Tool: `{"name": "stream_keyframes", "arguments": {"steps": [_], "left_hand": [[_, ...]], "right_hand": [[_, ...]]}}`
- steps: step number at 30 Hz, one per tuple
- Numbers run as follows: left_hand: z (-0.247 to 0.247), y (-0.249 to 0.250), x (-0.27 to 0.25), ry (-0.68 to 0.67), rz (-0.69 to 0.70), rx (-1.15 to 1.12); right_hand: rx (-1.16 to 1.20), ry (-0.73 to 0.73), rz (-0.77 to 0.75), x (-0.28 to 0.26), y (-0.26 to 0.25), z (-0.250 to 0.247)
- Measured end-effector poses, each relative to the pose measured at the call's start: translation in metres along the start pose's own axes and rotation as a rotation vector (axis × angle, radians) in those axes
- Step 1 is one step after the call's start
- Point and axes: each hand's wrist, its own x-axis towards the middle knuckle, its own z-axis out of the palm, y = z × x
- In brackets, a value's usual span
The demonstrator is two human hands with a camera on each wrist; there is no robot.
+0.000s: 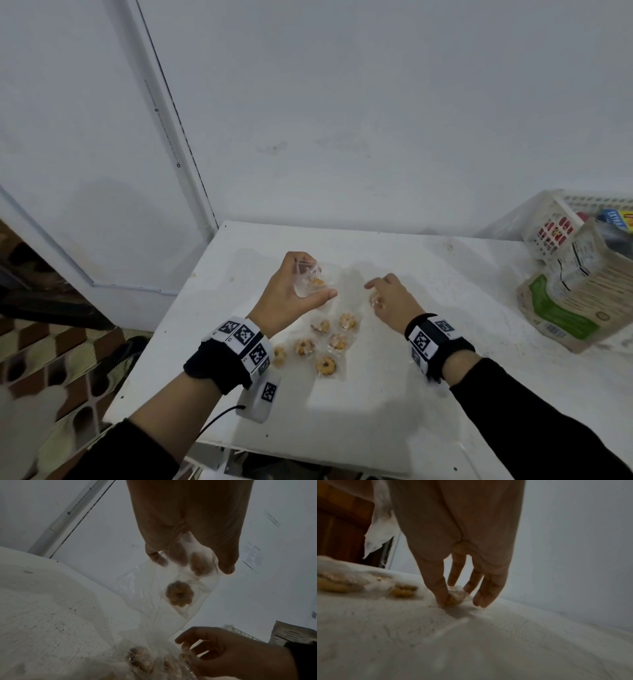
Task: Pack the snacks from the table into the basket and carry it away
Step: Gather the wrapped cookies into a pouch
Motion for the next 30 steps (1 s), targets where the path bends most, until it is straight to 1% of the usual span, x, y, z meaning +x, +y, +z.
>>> {"name": "stream_keyframes", "arguments": {"steps": [1, 3, 4, 5, 6, 8, 11, 13, 15, 18, 19, 20, 21, 23, 24, 25, 26, 27, 28, 29, 30], "left_hand": [[0.0, 0.0, 0.0, -0.001, -0.004, 0.003], [0.001, -0.001, 0.0, -0.005, -0.016, -0.005], [0.002, -0.001, 0.001, -0.006, -0.024, -0.013], [0.003, -0.001, 0.001, -0.005, -0.029, -0.016], [0.004, 0.0, 0.002, -0.003, -0.03, -0.013], [0.007, 0.003, 0.003, -0.004, -0.029, -0.012], [0.011, 0.007, 0.003, 0.003, -0.026, -0.054], [0.011, 0.008, 0.004, 0.009, -0.036, -0.084], [0.01, 0.008, 0.005, -0.007, -0.048, -0.126], [0.01, 0.008, 0.005, -0.041, -0.049, -0.189], [0.01, 0.007, 0.005, -0.037, -0.046, -0.185], [0.01, 0.005, 0.005, -0.021, -0.042, -0.167], [0.009, 0.003, 0.004, 0.002, -0.037, -0.142], [0.003, -0.001, 0.002, 0.05, -0.039, -0.093], [0.001, -0.002, 0.002, 0.067, -0.039, -0.078], [-0.002, -0.003, 0.001, 0.078, -0.038, -0.067], [-0.005, -0.003, 0.001, 0.086, -0.035, -0.058], [-0.007, -0.003, 0.001, 0.09, -0.033, -0.047], [-0.009, -0.002, 0.0, 0.093, -0.03, -0.037], [-0.011, -0.002, 0.0, 0.098, -0.026, -0.031], [-0.013, -0.002, -0.001, 0.103, -0.023, -0.028]], "right_hand": [[0.129, 0.14, -0.021, -0.002, -0.007, -0.007], [0.417, 0.4, -0.125, -0.012, -0.032, -0.026], [0.536, 0.483, -0.196, -0.019, -0.047, -0.035], [0.619, 0.529, -0.267, -0.025, -0.063, -0.043], [0.648, 0.551, -0.339, -0.032, -0.077, -0.05], [0.575, 0.55, -0.48, -0.038, -0.094, -0.053], [0.395, 0.445, -0.624, -0.038, -0.097, -0.045], [0.225, 0.417, -0.677, -0.037, -0.093, -0.038], [0.072, 0.388, -0.657, -0.039, -0.089, -0.033], [-0.068, 0.195, -0.611, -0.04, -0.094, -0.031], [-0.056, 0.171, -0.616, -0.041, -0.096, -0.032], [0.007, 0.197, -0.618, -0.04, -0.097, -0.034], [0.116, 0.282, -0.603, -0.039, -0.097, -0.037], [0.338, 0.502, -0.489, -0.031, -0.087, -0.036], [0.371, 0.531, -0.4, -0.027, -0.08, -0.033], [0.343, 0.447, -0.314, -0.022, -0.072, -0.028], [0.25, 0.259, -0.239, -0.019, -0.063, -0.02], [0.113, 0.019, -0.184, -0.016, -0.054, -0.01], [-0.02, -0.19, -0.158, -0.014, -0.045, 0.0], [-0.114, -0.319, -0.155, -0.012, -0.039, 0.009], [-0.162, -0.372, -0.16, -0.011, -0.035, 0.015]]}}
